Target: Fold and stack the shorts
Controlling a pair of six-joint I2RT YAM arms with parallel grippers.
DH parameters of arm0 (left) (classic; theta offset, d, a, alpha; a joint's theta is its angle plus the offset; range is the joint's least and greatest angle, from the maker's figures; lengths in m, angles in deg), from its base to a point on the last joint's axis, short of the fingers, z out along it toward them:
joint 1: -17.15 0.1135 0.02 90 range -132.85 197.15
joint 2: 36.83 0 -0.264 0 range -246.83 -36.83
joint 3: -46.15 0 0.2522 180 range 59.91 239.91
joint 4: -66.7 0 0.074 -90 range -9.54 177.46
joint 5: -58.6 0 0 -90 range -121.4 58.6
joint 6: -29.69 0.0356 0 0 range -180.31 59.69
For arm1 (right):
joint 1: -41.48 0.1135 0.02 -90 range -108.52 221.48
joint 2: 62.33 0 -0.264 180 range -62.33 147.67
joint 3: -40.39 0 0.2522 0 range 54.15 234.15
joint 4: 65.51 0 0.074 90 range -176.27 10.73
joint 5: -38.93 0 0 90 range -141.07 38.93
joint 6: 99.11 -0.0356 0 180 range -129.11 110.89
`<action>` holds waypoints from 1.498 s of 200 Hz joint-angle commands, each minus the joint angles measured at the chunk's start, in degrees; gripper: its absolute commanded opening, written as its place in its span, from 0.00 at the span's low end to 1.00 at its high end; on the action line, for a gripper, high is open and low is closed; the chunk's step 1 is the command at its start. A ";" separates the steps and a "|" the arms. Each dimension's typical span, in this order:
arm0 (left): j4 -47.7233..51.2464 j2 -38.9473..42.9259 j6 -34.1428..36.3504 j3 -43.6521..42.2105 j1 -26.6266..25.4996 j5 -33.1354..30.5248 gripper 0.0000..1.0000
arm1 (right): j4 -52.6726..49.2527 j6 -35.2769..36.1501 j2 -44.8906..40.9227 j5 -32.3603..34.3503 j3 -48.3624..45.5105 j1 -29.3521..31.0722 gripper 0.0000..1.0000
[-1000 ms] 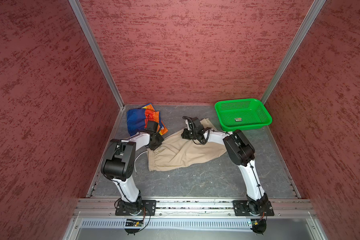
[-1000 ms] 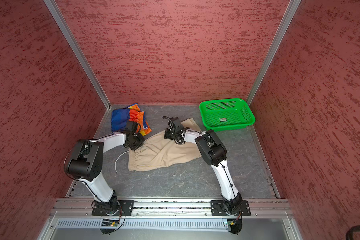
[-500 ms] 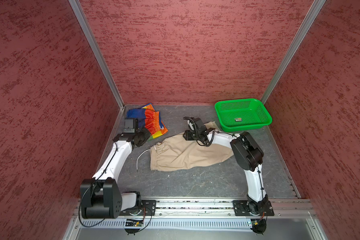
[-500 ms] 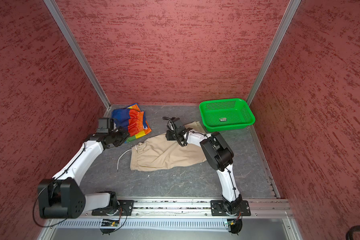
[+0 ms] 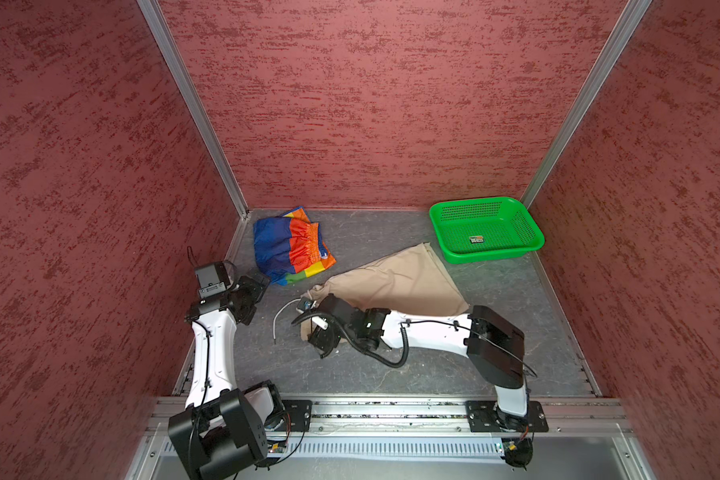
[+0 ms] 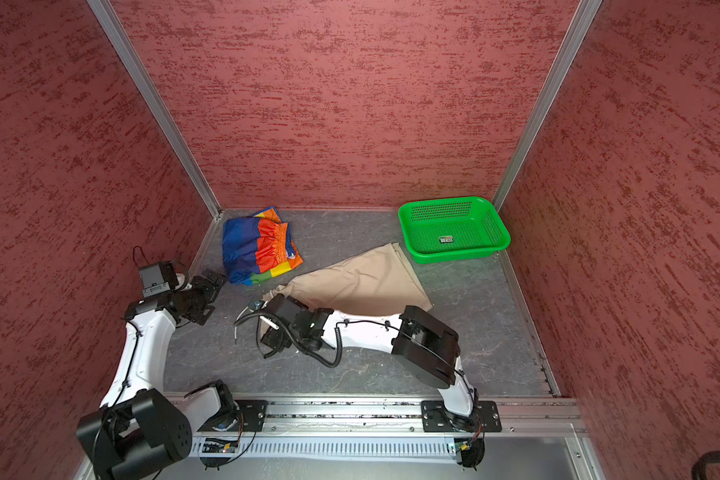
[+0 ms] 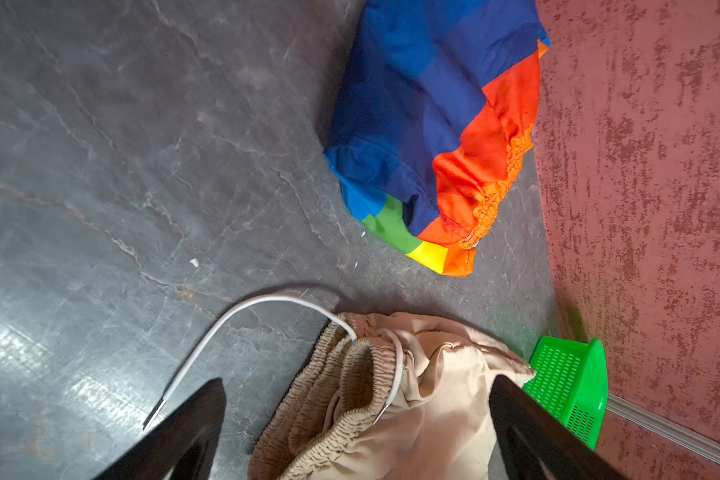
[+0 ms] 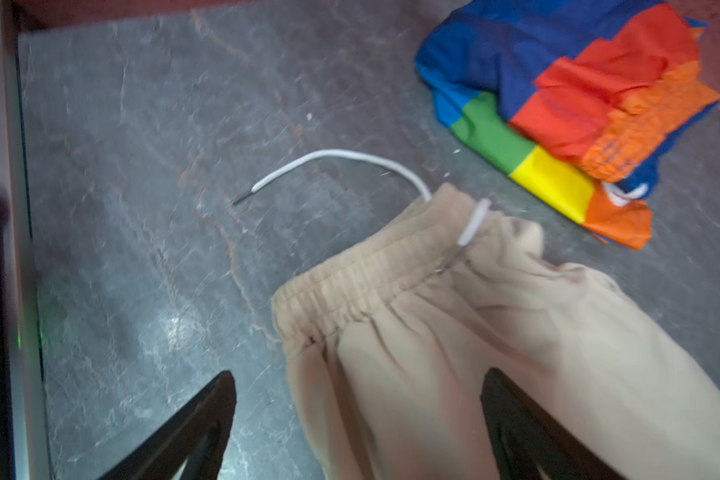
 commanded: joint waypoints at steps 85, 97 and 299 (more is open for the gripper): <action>-4.61 1.08 1.58 -7.92 -0.68 6.20 0.99 | 0.51 2.64 11.69 -4.35 5.07 -2.05 0.45; -6.14 1.31 1.08 -9.89 -2.39 6.05 0.99 | 1.44 1.76 11.39 -4.73 4.19 -2.51 0.31; -24.30 -9.08 -15.77 -19.91 -31.89 -5.07 0.96 | 30.53 -22.91 -0.21 -29.73 -13.89 -13.06 0.00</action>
